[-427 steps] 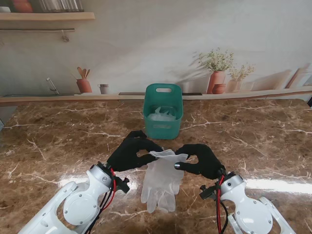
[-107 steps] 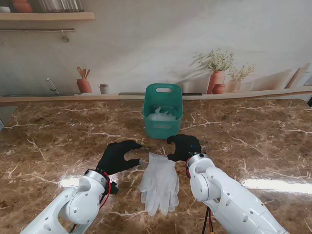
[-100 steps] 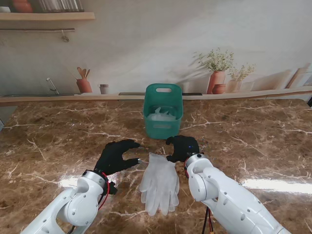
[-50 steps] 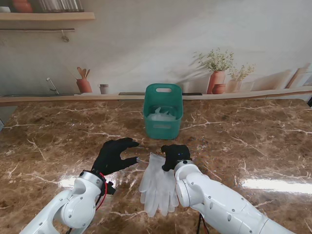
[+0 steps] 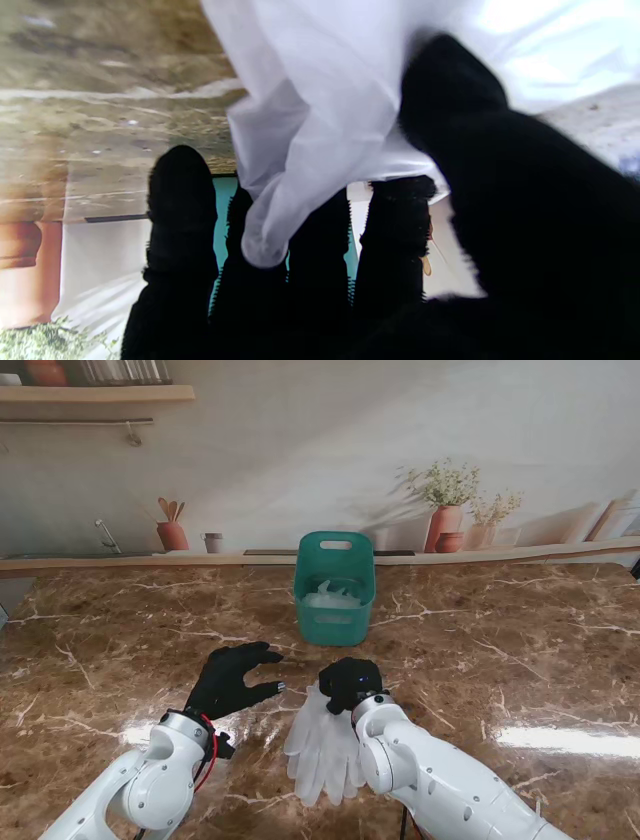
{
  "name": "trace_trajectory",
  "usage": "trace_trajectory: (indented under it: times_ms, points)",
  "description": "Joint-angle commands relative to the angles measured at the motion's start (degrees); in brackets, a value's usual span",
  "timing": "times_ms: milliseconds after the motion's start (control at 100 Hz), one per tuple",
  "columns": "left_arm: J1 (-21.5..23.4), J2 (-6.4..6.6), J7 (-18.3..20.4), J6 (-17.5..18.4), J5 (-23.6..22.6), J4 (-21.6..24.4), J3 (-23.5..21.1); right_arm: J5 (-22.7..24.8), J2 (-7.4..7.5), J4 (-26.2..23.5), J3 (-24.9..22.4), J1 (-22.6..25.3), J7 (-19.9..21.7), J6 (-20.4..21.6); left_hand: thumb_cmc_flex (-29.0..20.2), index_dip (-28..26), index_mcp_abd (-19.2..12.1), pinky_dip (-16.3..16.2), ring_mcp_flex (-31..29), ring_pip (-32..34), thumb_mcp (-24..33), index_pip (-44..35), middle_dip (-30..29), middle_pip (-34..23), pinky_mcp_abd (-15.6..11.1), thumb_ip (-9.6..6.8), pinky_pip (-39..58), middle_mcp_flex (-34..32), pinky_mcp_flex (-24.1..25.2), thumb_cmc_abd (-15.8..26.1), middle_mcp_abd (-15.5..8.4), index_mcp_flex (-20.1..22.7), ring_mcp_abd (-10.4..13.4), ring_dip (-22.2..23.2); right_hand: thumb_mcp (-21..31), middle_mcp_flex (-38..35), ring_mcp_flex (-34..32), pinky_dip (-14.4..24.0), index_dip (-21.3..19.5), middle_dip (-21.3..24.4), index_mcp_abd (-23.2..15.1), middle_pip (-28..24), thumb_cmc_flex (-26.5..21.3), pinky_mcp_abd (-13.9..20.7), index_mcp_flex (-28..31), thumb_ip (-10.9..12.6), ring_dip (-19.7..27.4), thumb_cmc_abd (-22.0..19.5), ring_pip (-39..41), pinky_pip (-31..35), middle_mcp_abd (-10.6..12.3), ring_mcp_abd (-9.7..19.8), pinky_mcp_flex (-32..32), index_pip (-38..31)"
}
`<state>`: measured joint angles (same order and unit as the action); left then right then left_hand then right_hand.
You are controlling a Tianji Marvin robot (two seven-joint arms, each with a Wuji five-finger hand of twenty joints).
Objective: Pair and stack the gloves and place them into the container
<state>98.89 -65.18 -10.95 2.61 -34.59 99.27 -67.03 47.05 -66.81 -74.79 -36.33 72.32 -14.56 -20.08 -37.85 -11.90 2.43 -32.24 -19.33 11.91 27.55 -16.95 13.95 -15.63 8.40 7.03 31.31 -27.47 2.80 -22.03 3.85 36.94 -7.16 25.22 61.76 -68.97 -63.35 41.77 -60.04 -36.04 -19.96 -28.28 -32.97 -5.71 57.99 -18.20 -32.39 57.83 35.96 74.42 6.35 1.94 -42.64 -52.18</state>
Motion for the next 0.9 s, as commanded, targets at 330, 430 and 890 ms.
trace_trajectory:
  times_ms: [330, 430, 890]
  points:
    - [1.11, 0.11, 0.19, 0.27, -0.28, 0.87, -0.73, -2.2, -0.82, 0.84, -5.48, 2.15, -4.26, 5.19, 0.49, -1.43, -2.68, -1.31, -0.01, -2.0, -3.06, -1.72, -0.98, 1.55, 0.6, -1.66, -2.06, -1.47, 1.26, 1.85, -1.97, 2.21, 2.96, -0.72, -0.34, -6.4, -6.53, -4.41, 34.58, -6.1, 3.9, -4.3, -7.87, 1.25, -3.88, 0.2, -7.57, 1.1, 5.92, 4.4, 0.45, -0.87, -3.08, -2.22]
    - [1.1, 0.1, 0.21, 0.1, -0.25, 0.96, -0.86, -1.96, -0.49, -0.31, -7.12, 2.27, -3.74, 5.8, 0.38, -1.51, -2.78, -1.32, 0.01, -2.08, -3.26, -1.86, -1.0, 1.61, 0.56, -1.69, -2.31, -1.44, 1.32, 1.93, -1.98, 2.21, 2.93, -0.74, 0.66, -7.63, -7.48, -4.94, 39.79, -6.66, 2.62, -4.67, -7.81, 0.67, 1.76, -0.24, -7.28, 2.92, 6.41, 3.31, 0.11, -1.25, -5.0, -5.76]
    - [2.2, 0.04, 0.08, -0.89, -0.31, 2.69, -1.64, 0.19, -0.31, -0.98, -11.72, 2.46, -7.27, 6.84, 0.11, -1.73, -2.92, -1.74, -0.08, -2.22, -3.62, -2.28, -1.0, 1.61, 0.68, -1.77, -2.64, -1.58, 1.34, 2.14, -2.16, 2.5, 3.21, -0.77, 1.3, -6.76, -6.78, -4.56, 38.04, -9.02, 2.34, -4.39, -7.16, 0.65, 0.8, -0.07, -8.16, 0.83, 6.07, 0.32, 0.36, -1.0, -4.54, -6.77]
